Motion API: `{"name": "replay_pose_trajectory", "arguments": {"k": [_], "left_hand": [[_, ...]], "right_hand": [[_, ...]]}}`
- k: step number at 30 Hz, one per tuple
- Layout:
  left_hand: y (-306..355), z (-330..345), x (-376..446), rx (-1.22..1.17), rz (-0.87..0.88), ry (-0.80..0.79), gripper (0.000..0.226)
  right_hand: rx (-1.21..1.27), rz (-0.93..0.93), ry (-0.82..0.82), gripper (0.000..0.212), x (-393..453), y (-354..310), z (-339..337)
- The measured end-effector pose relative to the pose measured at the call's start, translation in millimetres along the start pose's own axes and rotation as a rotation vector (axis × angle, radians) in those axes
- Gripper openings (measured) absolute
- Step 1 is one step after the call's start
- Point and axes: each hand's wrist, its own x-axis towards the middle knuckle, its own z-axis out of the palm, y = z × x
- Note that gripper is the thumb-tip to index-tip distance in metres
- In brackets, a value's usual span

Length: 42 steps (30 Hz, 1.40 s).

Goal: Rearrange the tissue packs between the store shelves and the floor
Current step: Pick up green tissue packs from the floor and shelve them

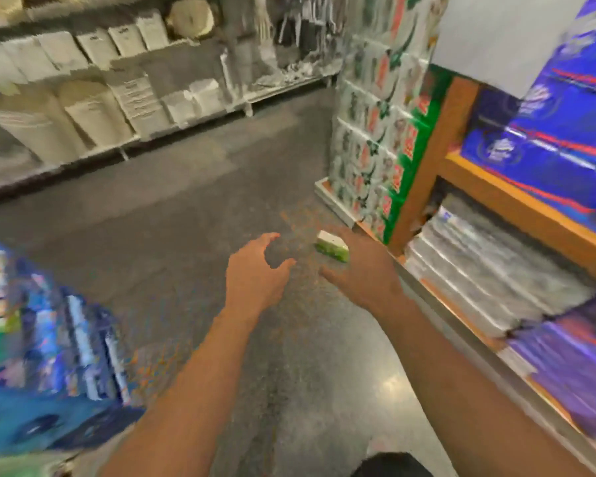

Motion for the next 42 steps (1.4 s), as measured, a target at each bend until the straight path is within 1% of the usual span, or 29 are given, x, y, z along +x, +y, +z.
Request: {"name": "replay_pose_trajectory", "arguments": {"k": [2,4,5,7,11,15,19,23,27,30,33,37,40,42], "left_hand": [[38,66,27,-0.035,-0.013,-0.058,0.053],[73,121,50,-0.075,-0.035,-0.168,0.056],[87,144,59,-0.089,-0.046,-0.219,0.057],[100,176,79,-0.112,-0.071,-0.266,0.057],[84,214,131,-0.127,-0.141,-0.279,0.057],[49,247,202,-0.085,-0.212,-0.338,0.063],[10,308,311,-0.073,-0.203,-0.410,0.062],[-33,396,425,0.013,-0.167,-0.547,0.062],[-103,496,520,0.151,-0.162,-0.645,0.070],[-167,574,569,0.212,-0.107,-0.654,0.071],[-230,654,593,0.264,-0.062,-0.708,0.072],[-296,738,587,0.285,-0.055,-0.757,0.073],[-326,769,564,0.243,-0.126,-0.788,0.071],[-337,776,551,0.207,-0.111,-0.765,0.071]], "right_hand": [[0.008,0.094,0.007,0.077,8,68,-29],[-0.015,0.194,0.044,0.075,16,130,-51],[-0.026,0.244,0.045,0.075,20,155,-59],[-0.033,0.314,0.031,0.076,35,192,-64],[-0.005,0.351,-0.043,0.077,98,237,-42],[0.059,0.390,-0.086,0.077,184,261,7],[0.049,0.458,-0.116,0.073,288,299,73],[0.015,0.558,-0.218,0.074,392,356,151],[0.018,0.615,-0.253,0.073,475,438,247],[-0.066,0.623,-0.315,0.071,516,510,333],[-0.134,0.667,-0.405,0.084,539,578,421],[-0.185,0.674,-0.510,0.092,555,640,523],[-0.208,0.666,-0.551,0.099,561,670,572],[-0.206,0.683,-0.539,0.103,562,683,587]]}}
